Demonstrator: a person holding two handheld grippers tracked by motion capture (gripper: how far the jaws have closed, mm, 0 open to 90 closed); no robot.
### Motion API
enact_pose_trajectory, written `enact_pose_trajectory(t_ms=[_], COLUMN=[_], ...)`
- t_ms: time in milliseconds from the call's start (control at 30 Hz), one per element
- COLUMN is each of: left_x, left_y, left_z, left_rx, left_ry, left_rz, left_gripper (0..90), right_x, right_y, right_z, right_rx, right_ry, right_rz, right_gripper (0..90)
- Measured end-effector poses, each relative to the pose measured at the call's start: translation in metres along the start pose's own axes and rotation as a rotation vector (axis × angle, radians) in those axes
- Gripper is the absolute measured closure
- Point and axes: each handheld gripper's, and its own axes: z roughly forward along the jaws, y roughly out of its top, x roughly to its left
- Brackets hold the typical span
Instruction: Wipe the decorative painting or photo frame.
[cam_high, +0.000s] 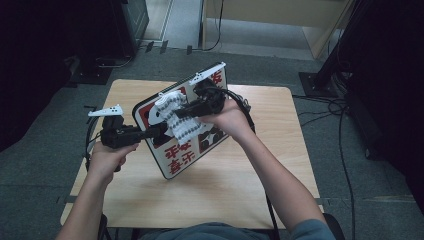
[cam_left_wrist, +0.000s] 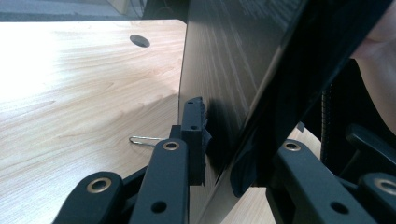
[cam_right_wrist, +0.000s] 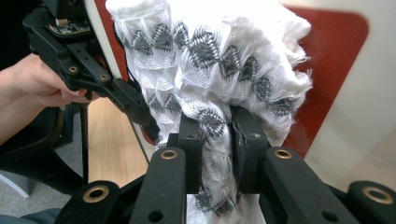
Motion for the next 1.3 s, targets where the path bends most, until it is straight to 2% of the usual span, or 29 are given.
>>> enact_pose_trajectory(t_ms=[367,700,1067,1300], left_x=[0.000,0.001,0.001,0.001], left_y=[0.000,0.000,0.000,0.000], left_z=[0.000,0.000,0.000,0.000], left_rx=[0.001,0.002,0.002,0.002], left_ry=[-0.006,-0.005,-0.011,-0.010], left_rz=[-0.006,-0.003,-0.003,-0.003], left_gripper=[75.1,75.1,75.0,75.0], right_x=[-0.002,-0.004,-0.006,-0.007], right_y=[-0.010,-0.018,-0.027,-0.033], right_z=[0.006,0.010,0.013,0.016], right_rx=[0.017,0.007,0.011,0.025], right_ry=[0.011,0.025,0.024,0.010], right_rz=[0.017,0.032,0.041,0.031], right_gripper=[76.8,75.8,75.7,75.7])
